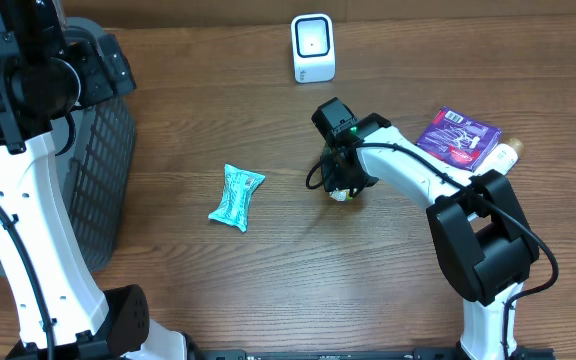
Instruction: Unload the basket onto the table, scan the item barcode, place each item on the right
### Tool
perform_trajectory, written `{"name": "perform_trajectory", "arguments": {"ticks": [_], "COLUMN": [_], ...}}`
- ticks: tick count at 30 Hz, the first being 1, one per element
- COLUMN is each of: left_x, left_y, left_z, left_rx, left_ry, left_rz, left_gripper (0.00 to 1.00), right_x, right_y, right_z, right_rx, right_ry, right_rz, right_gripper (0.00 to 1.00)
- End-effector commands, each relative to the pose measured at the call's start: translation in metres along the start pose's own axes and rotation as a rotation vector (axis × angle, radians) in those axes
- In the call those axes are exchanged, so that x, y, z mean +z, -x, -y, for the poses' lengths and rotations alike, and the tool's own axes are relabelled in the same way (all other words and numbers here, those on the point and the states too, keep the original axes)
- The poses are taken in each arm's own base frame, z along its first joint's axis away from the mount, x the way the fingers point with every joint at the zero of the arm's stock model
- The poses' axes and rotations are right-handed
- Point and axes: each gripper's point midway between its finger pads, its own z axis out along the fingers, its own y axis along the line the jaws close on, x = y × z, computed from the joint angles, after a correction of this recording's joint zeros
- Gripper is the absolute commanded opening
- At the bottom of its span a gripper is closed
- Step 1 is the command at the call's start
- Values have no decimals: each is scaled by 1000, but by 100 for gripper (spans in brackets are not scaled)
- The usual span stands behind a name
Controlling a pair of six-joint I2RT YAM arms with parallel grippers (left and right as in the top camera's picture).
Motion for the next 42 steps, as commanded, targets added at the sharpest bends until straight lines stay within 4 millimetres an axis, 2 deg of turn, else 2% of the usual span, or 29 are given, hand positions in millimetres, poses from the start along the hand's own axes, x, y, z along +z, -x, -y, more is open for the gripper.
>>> {"name": "perform_trajectory", "arguments": {"ticks": [1,3,7,10,15,16,19,22,25,30,35,42], "left_x": [-6,-6,-6,-6,-6,-6,-6,-6,-6,-6,-6,-6], "left_y": [4,4,4,4,4,4,4,4,4,4,4,4], "left_z": [2,2,2,2,2,2,2,3,2,2,3,2], "left_rx": [8,8,8,7,8,8,7,8,7,8,8,8], "left_ry": [-13,-13,-13,-13,-13,-13,-13,-13,-13,-13,-13,-13], "left_rz": [21,21,21,21,21,21,21,21,21,21,21,21], "left_gripper": [99,100,99,100,100,100,99,99,100,100,99,99], "right_x": [8,6,-5,-36,-104,-138,-188,-233,-266,-302,-307,-308], "right_y": [-14,-14,-8,3,15,18,18,15,13,16,23,25], "right_z": [6,6,-2,-16,-53,-68,-85,-92,-85,-67,-51,-50], "right_rx": [19,26,24,-12,-125,-183,-255,-309,-303,-307,-274,-275], "right_ry": [-26,-26,5,76,304,423,615,813,983,1212,1237,1237], "right_rz": [-44,-46,-43,-20,44,84,139,179,191,209,230,239], "right_gripper": [38,28,27,26,26,27,26,26,22,19,20,19]}}
